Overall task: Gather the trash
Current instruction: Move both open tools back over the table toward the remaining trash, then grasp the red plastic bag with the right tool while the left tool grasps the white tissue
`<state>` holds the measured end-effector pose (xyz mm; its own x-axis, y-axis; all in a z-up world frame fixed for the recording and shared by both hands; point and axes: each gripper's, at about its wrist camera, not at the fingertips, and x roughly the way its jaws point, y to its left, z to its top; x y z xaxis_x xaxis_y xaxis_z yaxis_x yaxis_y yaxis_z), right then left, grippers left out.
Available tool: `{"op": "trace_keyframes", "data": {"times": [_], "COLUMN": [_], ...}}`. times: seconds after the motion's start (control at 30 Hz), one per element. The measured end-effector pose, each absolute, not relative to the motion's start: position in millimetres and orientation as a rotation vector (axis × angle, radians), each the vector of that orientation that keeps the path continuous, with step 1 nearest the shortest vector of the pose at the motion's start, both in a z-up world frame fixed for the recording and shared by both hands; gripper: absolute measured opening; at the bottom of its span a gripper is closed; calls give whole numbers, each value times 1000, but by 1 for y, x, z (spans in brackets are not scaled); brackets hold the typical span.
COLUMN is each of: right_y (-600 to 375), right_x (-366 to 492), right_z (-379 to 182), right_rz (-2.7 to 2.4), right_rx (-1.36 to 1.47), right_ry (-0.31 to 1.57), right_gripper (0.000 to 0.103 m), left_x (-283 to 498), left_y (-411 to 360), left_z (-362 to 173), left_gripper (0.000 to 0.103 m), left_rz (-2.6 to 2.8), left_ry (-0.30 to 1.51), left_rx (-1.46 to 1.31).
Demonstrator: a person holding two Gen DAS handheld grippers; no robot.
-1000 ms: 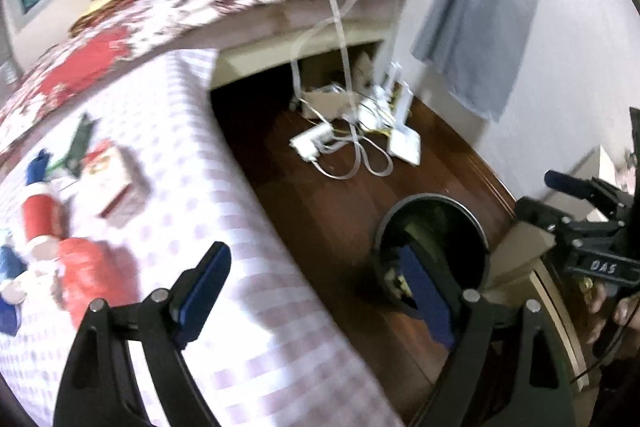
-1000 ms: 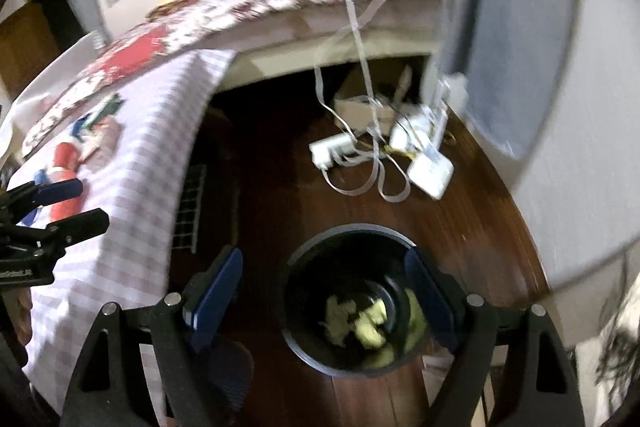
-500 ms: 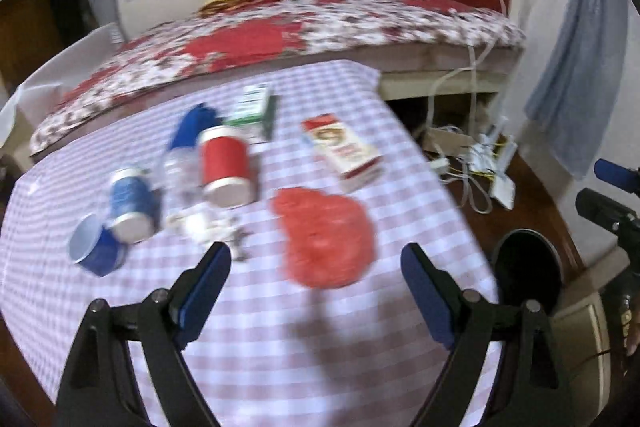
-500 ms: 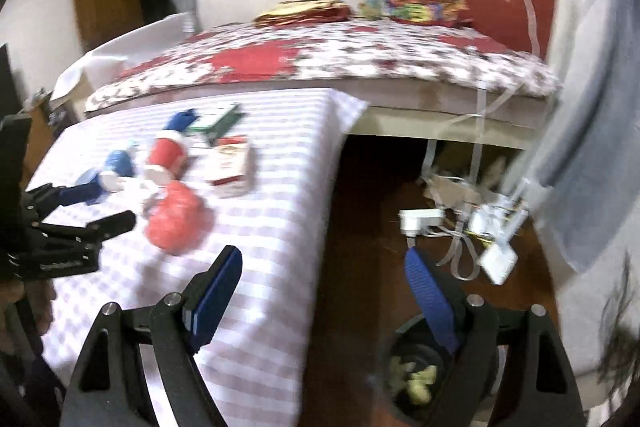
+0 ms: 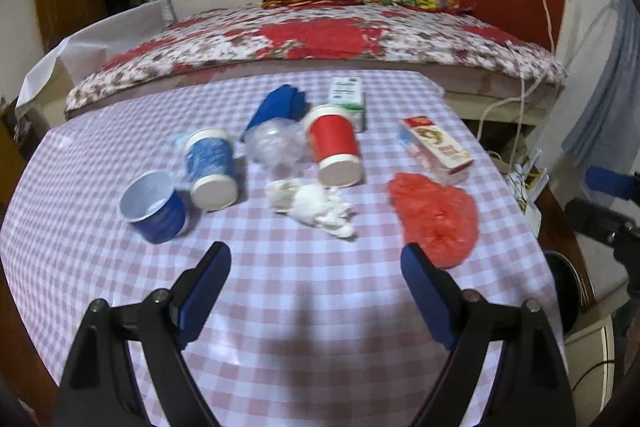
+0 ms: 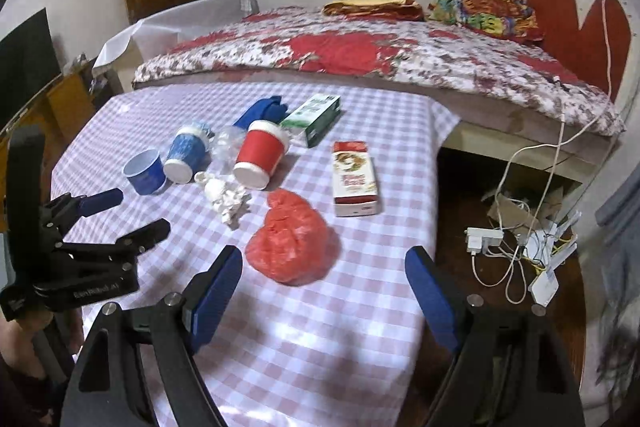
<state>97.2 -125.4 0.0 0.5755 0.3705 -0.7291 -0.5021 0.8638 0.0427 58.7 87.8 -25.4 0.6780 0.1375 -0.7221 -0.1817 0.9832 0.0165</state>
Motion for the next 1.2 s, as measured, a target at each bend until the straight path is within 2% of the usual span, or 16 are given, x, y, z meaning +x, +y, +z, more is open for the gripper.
{"op": "trace_keyframes", "data": {"times": [0.33, 0.67, 0.83, 0.87, 0.9, 0.93, 1.0, 1.2], "right_y": [-78, -61, -53, -53, -52, -51, -51, -53], "right_x": [110, 148, 168, 172, 177, 180, 186, 196], "right_z": [-34, -82, -102, -104, -106, -107, -106, -101], "right_rz": [563, 548, 548, 550, 560, 569, 589, 586], "right_rx": [-245, -239, -246, -246, -243, -238, -233, -236], "right_ry": [872, 978, 1022, 1026, 1033, 1037, 1035, 1016], "right_gripper": [85, 84, 70, 62, 39, 34, 28, 27], "left_x": [56, 70, 84, 88, 91, 95, 105, 136], "left_y": [128, 133, 130, 129, 128, 127, 125, 119], "left_z": [-49, -63, -69, -70, -71, -72, -75, -90], "left_gripper": [86, 85, 85, 85, 85, 85, 84, 78], "left_rz": [210, 190, 175, 169, 165, 160, 148, 127], "left_ry": [842, 873, 886, 888, 887, 887, 894, 920], "left_rx": [-113, -126, -136, -140, -143, -144, -155, -187]}}
